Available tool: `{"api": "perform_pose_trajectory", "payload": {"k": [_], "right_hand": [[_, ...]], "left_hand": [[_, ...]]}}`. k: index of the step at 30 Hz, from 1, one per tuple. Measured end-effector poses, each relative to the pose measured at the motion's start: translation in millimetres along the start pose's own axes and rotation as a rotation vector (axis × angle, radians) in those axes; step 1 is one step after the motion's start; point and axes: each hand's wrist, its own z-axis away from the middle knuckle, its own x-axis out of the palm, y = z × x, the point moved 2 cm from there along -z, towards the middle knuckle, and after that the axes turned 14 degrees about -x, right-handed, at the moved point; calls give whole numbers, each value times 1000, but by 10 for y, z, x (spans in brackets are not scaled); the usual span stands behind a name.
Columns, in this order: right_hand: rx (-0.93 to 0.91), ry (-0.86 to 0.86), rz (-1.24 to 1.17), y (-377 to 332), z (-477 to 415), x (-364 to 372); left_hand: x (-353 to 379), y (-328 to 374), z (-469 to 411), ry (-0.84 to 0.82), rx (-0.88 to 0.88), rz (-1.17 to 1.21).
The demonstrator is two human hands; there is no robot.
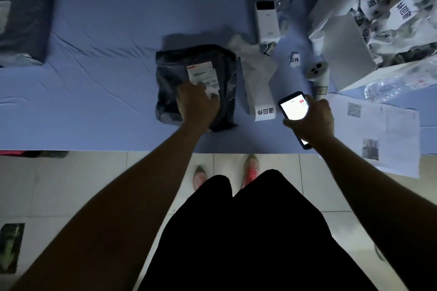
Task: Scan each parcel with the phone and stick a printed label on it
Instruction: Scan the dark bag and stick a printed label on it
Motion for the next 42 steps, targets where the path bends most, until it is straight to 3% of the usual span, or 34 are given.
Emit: {"api": "perform_pose_trajectory", "payload": {"k": [1, 3, 6, 9, 20, 22, 24, 26, 28, 31, 35, 39, 42], "right_hand": [[13, -6, -16, 67, -47, 38], [23, -37, -46, 185, -157, 102], [0, -71, -70, 293, -269, 169], [-67, -58, -92, 364, -326, 189], [-141, -154, 53, 394, -463, 112], [-230, -67, -207, 225, -548, -42], [-214, -15, -665, -18, -660, -290], [-175, -70, -1097, -296, -774, -523], [-287, -102, -1263, -534, -856, -686], [-424, -57, -1308, -749, -885, -789], [-407, 29, -1255, -807, -929, -733], [-400, 123, -1137, -874, -912, -755], [-510, 128, -1015, -945, -868, -795]], "left_hand": [[104, 143, 130, -16, 38, 85], [372, 427, 323, -236, -19, 257], [725, 706, 528, -588, -324, 418], [914, 795, 585, -664, -382, 499], [126, 1363, 409, -382, -125, 891], [-55, 1436, 368, -375, -97, 910], [-196, 1458, 336, -364, -51, 906], [-338, 1461, 318, -335, 5, 878], [-459, 1471, 317, -332, 69, 916], [-613, 1449, 281, -264, 160, 935], [-736, 1347, 209, -95, 257, 897], [-724, 1317, 154, 204, 616, 381], [-658, 1244, 125, 292, 762, 268]]}}
